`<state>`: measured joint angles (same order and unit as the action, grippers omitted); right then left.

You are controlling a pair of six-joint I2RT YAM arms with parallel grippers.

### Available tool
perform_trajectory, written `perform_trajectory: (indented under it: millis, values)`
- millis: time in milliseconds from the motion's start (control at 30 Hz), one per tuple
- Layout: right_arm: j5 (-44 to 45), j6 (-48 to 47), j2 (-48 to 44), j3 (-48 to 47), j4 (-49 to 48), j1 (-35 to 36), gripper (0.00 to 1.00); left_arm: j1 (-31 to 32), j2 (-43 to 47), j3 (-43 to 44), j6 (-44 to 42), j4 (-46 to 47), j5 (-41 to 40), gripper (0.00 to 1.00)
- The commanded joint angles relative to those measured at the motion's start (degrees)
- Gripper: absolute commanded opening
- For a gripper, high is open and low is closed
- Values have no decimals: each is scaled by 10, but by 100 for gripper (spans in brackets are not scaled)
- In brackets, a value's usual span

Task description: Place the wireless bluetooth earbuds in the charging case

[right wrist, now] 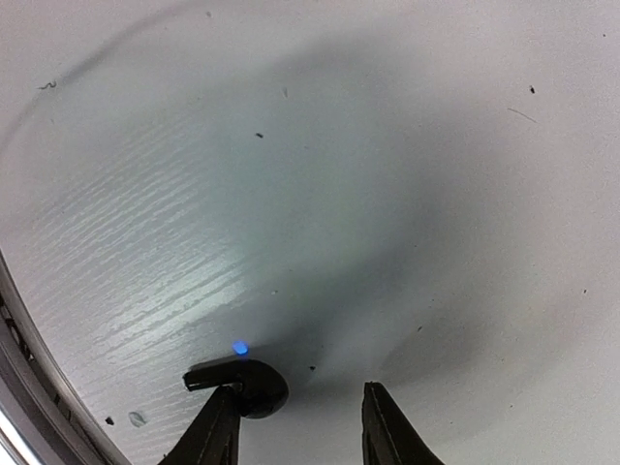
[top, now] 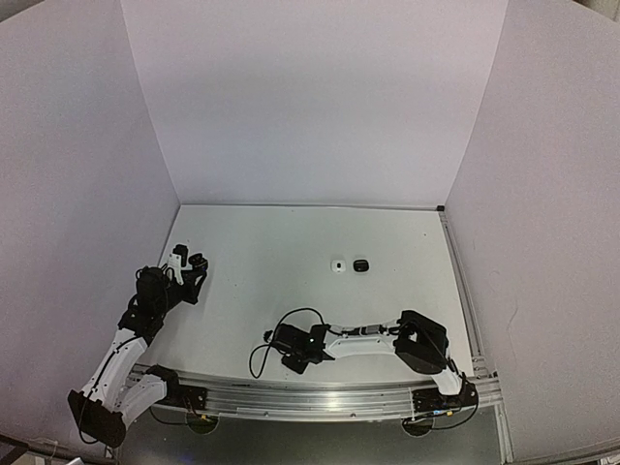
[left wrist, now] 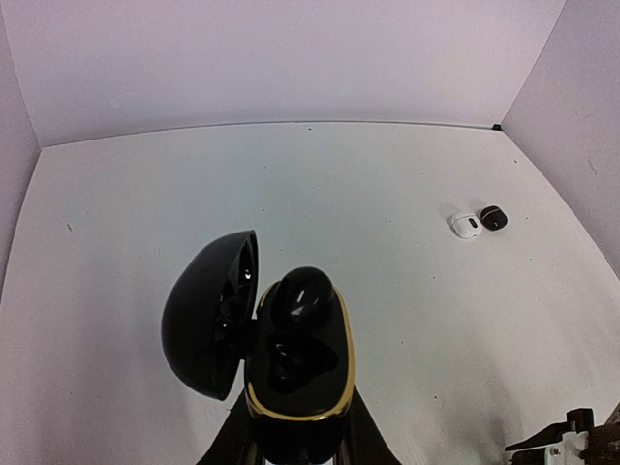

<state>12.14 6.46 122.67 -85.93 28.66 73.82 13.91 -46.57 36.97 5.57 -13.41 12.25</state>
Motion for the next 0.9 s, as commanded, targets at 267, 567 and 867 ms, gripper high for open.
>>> perform_trajectory:
  millis: [267, 567, 867]
  values:
    - [61, -14, -22, 2, 62, -17, 43, -2, 7, 7, -4, 25, 2, 0]
    - [7, 44, -67, -34, 84, -17, 48, -2, 15, -3, 2, 27, 5, 0]
    - [-22, 295, -23, -106, 117, -41, 78, -2, 9, -4, 4, 35, 13, 0]
